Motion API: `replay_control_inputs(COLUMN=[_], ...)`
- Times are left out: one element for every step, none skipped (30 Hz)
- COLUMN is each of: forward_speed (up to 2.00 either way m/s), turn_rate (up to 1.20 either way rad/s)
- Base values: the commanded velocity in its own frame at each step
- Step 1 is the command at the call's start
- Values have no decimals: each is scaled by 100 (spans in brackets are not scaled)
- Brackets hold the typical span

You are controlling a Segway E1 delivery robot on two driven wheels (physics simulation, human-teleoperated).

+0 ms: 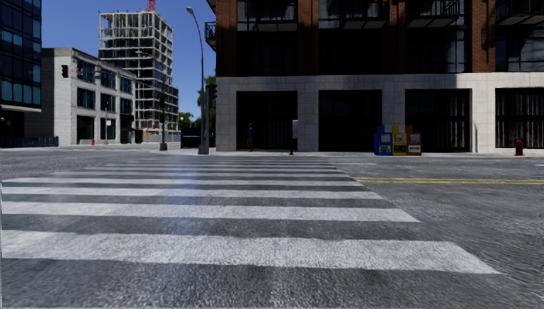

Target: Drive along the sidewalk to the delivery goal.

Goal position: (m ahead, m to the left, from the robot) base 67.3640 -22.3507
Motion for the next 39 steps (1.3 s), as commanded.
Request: replay_control_inputs(forward_speed=[200, 200, 200, 200, 200, 200, 200, 200, 200, 200, 200, 200, 200, 200, 200, 200, 200, 200, 200, 200, 200, 200, 200, 200, 200, 200, 200, 200, 200, 200, 200, 200, 200, 200, 200, 200, 200, 200, 200], turn_rate=[-59, -49, -49, -41, -34, -29, -23, -12, -12, 0, 0, 0, 0, 0, 0, 0, 0, 0, 0, 0, 0, 0, 0, 0, 0, 0, 0, 0, 0, 0, 0, 0, 0, 0, 0, 0, 0, 0, 0])
